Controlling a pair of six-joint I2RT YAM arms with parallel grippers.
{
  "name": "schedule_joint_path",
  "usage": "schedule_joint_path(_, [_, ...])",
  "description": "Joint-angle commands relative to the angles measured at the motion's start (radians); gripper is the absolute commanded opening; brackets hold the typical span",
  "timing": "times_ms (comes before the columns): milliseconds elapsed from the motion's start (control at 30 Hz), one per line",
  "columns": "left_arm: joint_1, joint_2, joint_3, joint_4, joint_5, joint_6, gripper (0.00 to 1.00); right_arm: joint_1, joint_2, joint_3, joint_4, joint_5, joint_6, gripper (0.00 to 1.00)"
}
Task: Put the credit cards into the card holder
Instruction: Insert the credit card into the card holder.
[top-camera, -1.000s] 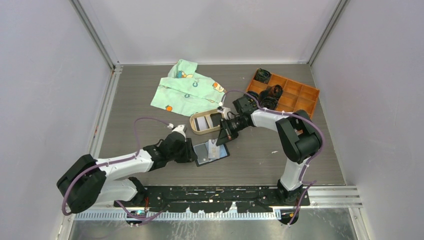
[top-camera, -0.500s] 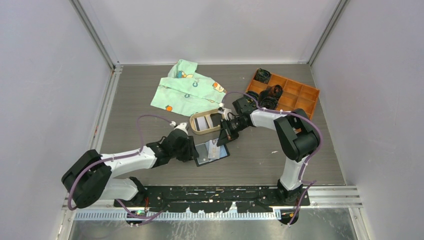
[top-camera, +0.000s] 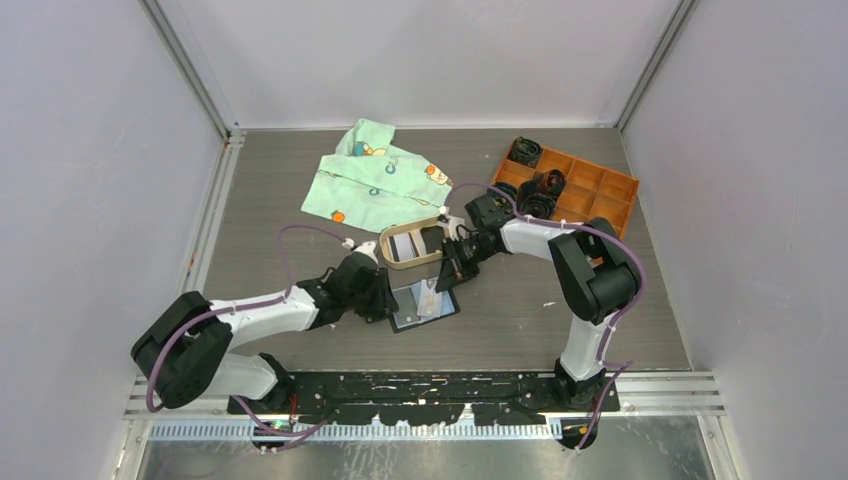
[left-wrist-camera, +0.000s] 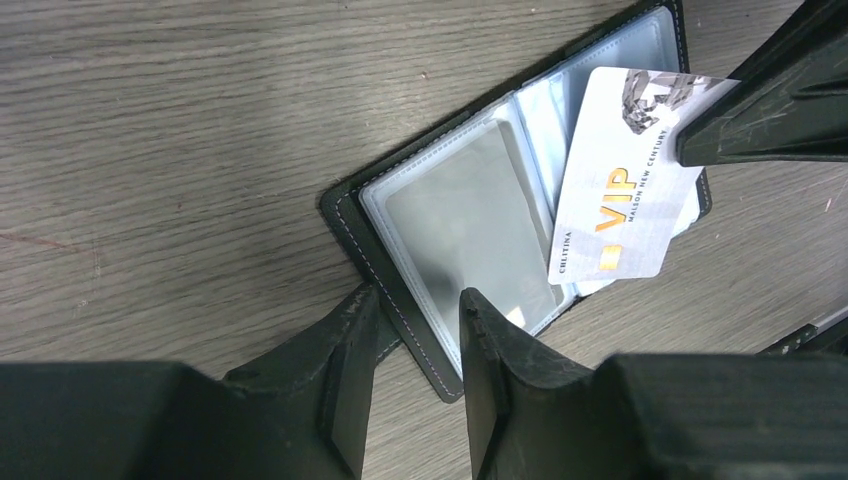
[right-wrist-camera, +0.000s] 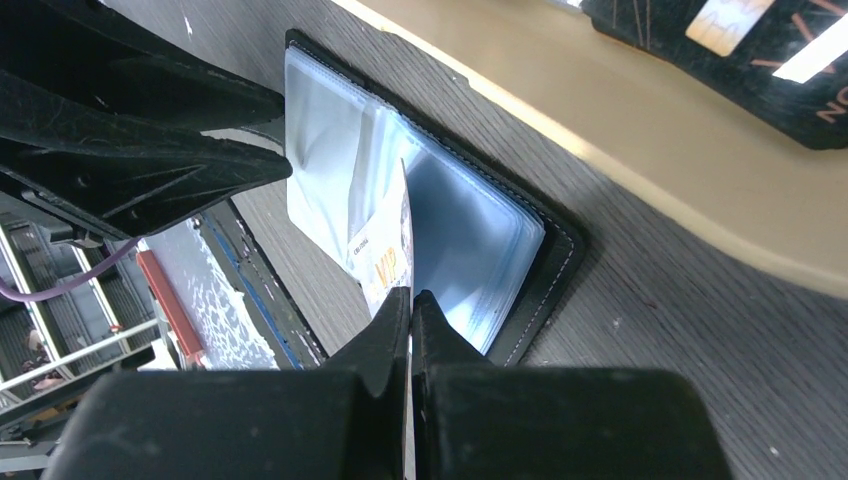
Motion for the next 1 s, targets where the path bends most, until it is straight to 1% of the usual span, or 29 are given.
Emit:
schedule_joint_path(0, [0.005,0.019,0.02,0.017,0.006,0.025,0.36,0.007,-0.039,0.03,0.004,0.029,-0.025,0.01])
schedule_joint_path(533, [0.005,0.039,0.031,0.024,0.01,0.028,0.35,0.043,-0.011,0.038,0.01,0.001,-0.016,0.01])
schedule_joint_path(667, [0.005,0.048,0.04,0.022,0.04,0.034,0.34,0.047,0.007,0.042,0.009,0.0,-0.003,0.01])
schedule_joint_path(833, [0.005,0.063,0.055,0.018,0.045,0.046,0.34,0.047,0.039,0.073,-0.041,0.033,0.017,0.01])
schedule_joint_path(967, [0.008,0.069,0.066,0.008,0.046,0.053,0.35,0.046,0.035,0.066,-0.047,0.066,0.036,0.01])
